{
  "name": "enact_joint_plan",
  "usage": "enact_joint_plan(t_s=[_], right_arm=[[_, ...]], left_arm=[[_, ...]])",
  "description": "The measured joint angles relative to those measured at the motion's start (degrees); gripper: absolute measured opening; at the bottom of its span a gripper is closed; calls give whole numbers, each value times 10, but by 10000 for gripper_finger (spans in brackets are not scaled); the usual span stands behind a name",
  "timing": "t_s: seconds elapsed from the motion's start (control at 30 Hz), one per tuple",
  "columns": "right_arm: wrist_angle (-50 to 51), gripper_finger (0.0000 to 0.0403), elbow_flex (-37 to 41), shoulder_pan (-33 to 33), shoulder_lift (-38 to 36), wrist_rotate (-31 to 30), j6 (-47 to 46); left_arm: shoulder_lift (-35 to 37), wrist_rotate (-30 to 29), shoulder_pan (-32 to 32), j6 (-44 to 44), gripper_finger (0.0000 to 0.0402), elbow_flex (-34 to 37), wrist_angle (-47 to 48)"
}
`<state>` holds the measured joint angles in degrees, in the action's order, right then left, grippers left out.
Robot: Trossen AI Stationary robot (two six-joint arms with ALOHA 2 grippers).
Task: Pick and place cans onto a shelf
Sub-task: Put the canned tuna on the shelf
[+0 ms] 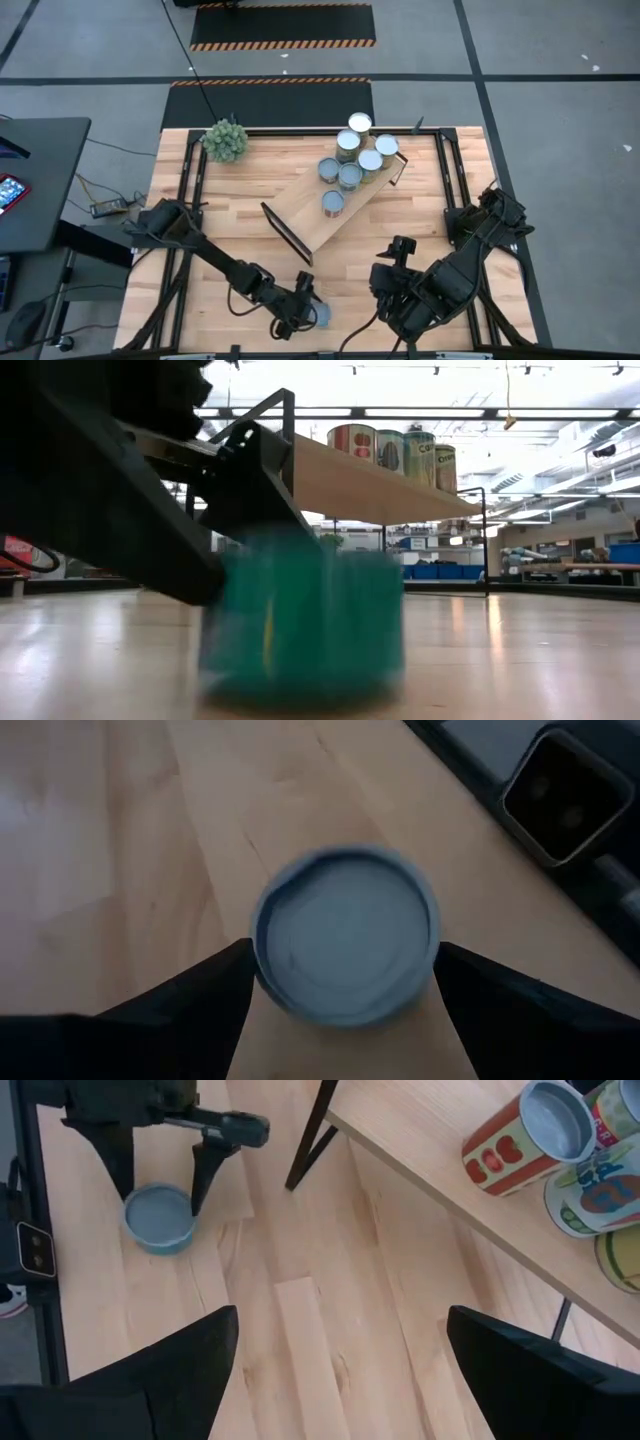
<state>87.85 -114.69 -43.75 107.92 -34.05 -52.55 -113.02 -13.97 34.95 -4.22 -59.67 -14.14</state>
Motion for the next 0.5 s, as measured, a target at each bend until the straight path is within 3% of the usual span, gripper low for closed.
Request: enact_joint_plan(t_s=[0.2,0.5], right_arm=[[0,368,0,0,0,0,-4],[5,368,0,0,0,0,-3]], left_arm=[[-16,43,-13,-55,315,2,10],[31,3,-8,-96,293,-8,22]])
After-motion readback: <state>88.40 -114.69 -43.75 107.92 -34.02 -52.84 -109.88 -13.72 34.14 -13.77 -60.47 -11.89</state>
